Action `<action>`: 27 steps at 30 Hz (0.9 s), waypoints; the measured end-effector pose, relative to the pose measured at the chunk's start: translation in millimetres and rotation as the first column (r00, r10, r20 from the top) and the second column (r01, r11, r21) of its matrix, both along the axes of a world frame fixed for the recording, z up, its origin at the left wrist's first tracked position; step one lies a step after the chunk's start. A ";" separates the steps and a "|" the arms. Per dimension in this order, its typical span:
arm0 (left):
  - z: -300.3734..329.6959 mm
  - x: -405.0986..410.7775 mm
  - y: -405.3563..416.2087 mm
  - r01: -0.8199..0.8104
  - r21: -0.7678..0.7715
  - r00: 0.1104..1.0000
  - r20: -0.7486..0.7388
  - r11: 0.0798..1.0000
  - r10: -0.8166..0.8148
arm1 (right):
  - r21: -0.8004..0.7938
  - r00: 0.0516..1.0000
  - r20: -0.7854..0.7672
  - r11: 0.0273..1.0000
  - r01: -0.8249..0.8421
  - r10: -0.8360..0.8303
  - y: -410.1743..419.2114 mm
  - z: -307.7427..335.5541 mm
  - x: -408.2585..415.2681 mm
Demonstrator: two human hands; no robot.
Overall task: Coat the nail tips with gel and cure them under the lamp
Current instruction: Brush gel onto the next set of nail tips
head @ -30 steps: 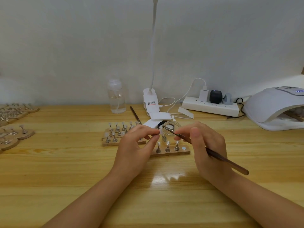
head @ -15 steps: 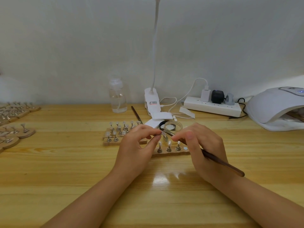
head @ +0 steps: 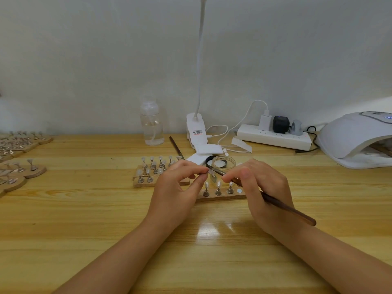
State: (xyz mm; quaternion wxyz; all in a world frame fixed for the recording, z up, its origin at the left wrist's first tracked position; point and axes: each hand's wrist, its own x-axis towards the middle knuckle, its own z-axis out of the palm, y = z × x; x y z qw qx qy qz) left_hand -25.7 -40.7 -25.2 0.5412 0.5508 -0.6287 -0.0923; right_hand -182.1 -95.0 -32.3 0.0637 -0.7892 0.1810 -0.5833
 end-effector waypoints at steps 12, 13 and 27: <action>-0.1 0.5 0.0 0.005 -0.006 1.000 -0.001 1.000 -0.005 | -0.024 1.000 0.015 1.000 0.002 -0.002 1.3 1.1 -1.2; 0.1 0.3 0.1 0.003 -0.004 1.000 0.000 1.000 -0.003 | -0.021 1.000 0.023 1.000 -0.006 0.006 1.4 1.2 -1.6; 0.3 0.3 0.2 -0.004 0.012 1.000 0.009 1.000 0.004 | 0.006 0.999 0.039 1.000 -0.019 0.018 5.3 3.0 -1.7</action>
